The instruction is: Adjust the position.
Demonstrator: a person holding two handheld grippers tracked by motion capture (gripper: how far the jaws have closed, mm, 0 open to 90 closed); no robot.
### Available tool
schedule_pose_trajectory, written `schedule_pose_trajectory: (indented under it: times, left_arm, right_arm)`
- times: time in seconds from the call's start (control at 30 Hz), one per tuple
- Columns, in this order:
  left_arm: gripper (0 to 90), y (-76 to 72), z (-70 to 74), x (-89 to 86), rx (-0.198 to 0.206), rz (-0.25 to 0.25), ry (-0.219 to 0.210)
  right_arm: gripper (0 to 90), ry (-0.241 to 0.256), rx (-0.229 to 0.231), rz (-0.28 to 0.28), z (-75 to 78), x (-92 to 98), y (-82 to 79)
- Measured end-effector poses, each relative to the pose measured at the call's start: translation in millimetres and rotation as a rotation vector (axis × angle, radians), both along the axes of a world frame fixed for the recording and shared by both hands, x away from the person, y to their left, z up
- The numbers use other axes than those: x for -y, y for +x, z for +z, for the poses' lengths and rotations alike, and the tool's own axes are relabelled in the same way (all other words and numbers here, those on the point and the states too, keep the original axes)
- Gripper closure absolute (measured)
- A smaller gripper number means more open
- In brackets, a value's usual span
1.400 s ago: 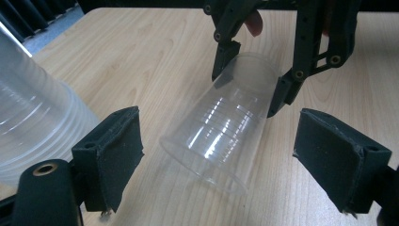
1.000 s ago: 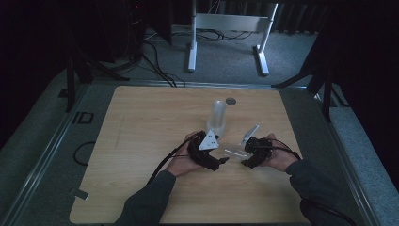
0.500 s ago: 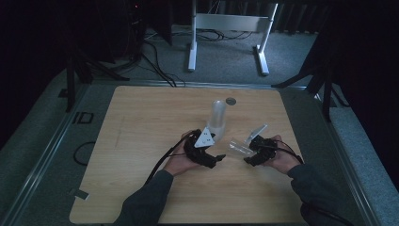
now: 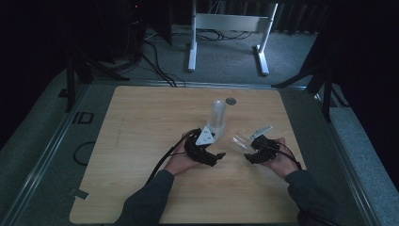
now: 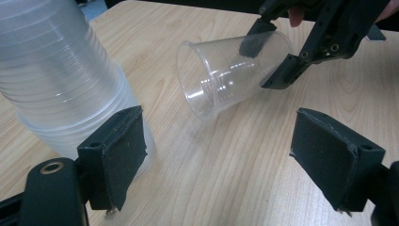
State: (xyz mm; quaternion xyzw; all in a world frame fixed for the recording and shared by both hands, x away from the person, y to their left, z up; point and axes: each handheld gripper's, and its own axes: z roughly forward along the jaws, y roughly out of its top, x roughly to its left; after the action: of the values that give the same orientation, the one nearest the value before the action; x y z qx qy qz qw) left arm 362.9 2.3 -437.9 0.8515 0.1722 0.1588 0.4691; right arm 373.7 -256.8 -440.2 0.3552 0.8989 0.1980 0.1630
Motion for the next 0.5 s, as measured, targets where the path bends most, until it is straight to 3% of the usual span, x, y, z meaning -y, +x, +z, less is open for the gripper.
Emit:
schedule_pose_trajectory:
  times: [0.5]
  left_arm:
    - [18.5, 1.2, 1.4, 1.9, -0.006, 0.011, -0.016]
  right_arm:
    - [42.2, 0.081, 0.049, -0.191, -9.6, 7.2, 0.8]
